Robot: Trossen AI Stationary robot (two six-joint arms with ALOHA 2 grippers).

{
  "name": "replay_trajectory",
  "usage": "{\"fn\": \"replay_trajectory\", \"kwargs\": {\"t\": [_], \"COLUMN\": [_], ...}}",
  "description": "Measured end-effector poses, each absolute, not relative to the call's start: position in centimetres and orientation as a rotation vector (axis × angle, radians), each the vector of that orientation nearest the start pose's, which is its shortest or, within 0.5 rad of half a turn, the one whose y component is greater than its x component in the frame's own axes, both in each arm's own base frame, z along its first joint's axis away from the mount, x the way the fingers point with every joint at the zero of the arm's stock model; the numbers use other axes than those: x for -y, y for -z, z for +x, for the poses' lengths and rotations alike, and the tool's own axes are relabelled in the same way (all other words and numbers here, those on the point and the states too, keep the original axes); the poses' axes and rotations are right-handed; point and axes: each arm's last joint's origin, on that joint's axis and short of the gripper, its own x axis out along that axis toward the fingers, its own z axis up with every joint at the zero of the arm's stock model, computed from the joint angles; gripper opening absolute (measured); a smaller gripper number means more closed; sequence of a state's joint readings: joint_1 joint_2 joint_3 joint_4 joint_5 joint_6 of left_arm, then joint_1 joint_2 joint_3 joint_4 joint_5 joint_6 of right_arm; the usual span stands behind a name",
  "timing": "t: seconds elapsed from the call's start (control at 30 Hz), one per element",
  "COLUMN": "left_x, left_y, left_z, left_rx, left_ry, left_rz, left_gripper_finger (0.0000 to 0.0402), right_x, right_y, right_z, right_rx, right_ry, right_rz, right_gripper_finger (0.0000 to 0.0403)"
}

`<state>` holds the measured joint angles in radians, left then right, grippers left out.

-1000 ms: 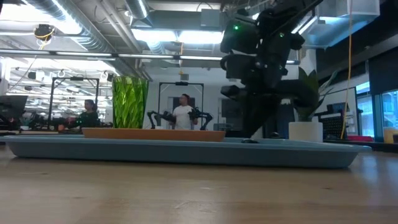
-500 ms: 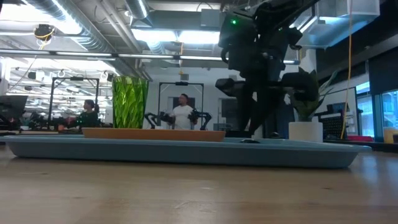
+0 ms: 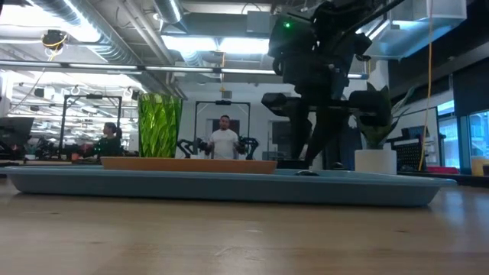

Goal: Pick and place plate/cup/fork/spoon on tray
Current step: Put the blue spoon on the blue tray to the right of the orange plate

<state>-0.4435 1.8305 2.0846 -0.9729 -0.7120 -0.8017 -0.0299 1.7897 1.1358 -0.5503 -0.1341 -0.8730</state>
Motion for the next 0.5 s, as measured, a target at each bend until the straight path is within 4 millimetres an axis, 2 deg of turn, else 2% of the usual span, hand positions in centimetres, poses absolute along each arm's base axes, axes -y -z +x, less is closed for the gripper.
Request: {"fn": "replay_trajectory", "kwargs": {"t": [0.17, 0.33, 0.5], "left_x": [14.5, 14.5, 14.5], "left_y": [-41.9, -41.9, -41.9], "left_z": [34.9, 34.9, 34.9], "left_rx": [-0.455, -0.456, -0.456], "left_ry": [-0.472, -0.472, -0.471], "left_rz": [-0.379, -0.379, -0.379], "left_gripper_finger": [0.0053, 0.0053, 0.0053], "right_x": [0.6, 0.6, 0.7], "right_y": [-16.6, -14.6, -13.7], "right_z": [34.4, 34.7, 35.1], "right_rx": [-1.077, -1.13, -1.147], "right_ry": [-0.612, -0.646, -0.631], "right_rz": [-0.668, -0.676, -0.697], "right_gripper_finger": [0.0098, 0.0098, 0.0098]}}
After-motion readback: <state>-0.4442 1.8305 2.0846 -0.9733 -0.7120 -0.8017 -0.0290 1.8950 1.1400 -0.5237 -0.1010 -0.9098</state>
